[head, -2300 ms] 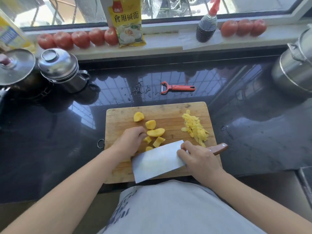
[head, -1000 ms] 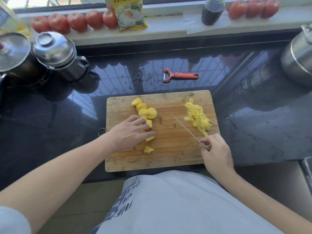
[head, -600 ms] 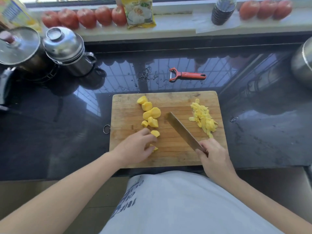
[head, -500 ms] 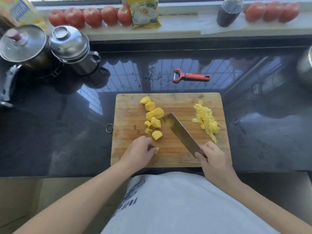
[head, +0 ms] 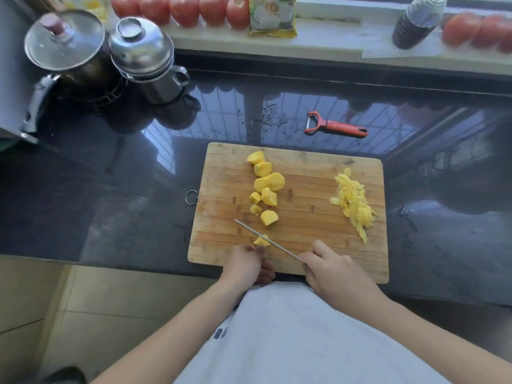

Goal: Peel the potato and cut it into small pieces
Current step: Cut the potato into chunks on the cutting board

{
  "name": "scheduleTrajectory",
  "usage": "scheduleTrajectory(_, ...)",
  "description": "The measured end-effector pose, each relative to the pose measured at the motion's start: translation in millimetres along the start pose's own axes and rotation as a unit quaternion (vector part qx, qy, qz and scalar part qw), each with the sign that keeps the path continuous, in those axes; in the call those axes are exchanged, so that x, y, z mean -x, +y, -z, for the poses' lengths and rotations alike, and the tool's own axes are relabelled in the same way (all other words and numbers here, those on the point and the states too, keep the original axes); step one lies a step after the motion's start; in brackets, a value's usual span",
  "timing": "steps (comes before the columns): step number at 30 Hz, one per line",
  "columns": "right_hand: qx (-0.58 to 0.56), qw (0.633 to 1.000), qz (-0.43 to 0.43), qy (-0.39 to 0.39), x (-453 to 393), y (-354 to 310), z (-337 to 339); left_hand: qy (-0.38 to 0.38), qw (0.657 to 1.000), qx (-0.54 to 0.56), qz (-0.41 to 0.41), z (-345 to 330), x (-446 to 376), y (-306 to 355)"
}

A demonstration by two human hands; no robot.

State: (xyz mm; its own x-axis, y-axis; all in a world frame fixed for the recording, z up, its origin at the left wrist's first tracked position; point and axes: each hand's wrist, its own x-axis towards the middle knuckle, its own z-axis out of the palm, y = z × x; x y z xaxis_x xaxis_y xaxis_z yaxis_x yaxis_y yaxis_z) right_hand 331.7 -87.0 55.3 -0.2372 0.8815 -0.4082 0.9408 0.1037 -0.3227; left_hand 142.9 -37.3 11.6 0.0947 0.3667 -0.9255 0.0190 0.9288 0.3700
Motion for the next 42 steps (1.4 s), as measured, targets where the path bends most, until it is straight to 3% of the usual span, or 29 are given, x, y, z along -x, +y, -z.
scheduleTrajectory(6,0.026,0.999,-0.016,-0.016,-0.4,-2.6,0.5,0.020,0.998,-0.051,-0.031,-3.4,7.4,5.1)
scheduleTrajectory(19,0.067,0.997,-0.003,-0.046,-20.9,-10.6,-7.8,0.040,0.994,-0.105,-0.004,-5.1,8.9,16.6)
scheduleTrajectory(24,0.021,0.999,-0.029,-0.030,-40.2,-18.3,-6.7,0.041,0.993,-0.108,0.002,-4.3,8.0,15.1)
scheduleTrajectory(28,-0.059,0.998,-0.018,0.029,-42.4,-14.2,-2.3,0.056,0.987,-0.142,-0.059,4.4,5.1,9.2)
scheduleTrajectory(30,-0.116,0.991,-0.014,0.063,-38.6,-8.6,-0.2,0.087,0.961,-0.236,-0.117,9.5,4.6,6.3)
scheduleTrajectory(33,-0.156,0.983,-0.023,0.091,-30.6,0.3,2.9,0.150,0.865,-0.445,-0.177,9.7,5.7,5.7)
scheduleTrajectory(38,-0.165,0.981,-0.046,0.091,-22.0,7.9,5.0,0.158,0.758,-0.559,-0.297,8.9,4.5,7.1)
scheduleTrajectory(40,-0.174,0.979,-0.050,0.091,-17.8,9.9,3.4,0.149,0.750,-0.563,-0.313,16.7,4.7,6.2)
scheduleTrajectory(42,-0.181,0.977,-0.052,0.095,-13.4,11.8,1.3,0.143,0.772,-0.535,-0.312,26.0,3.9,4.8)
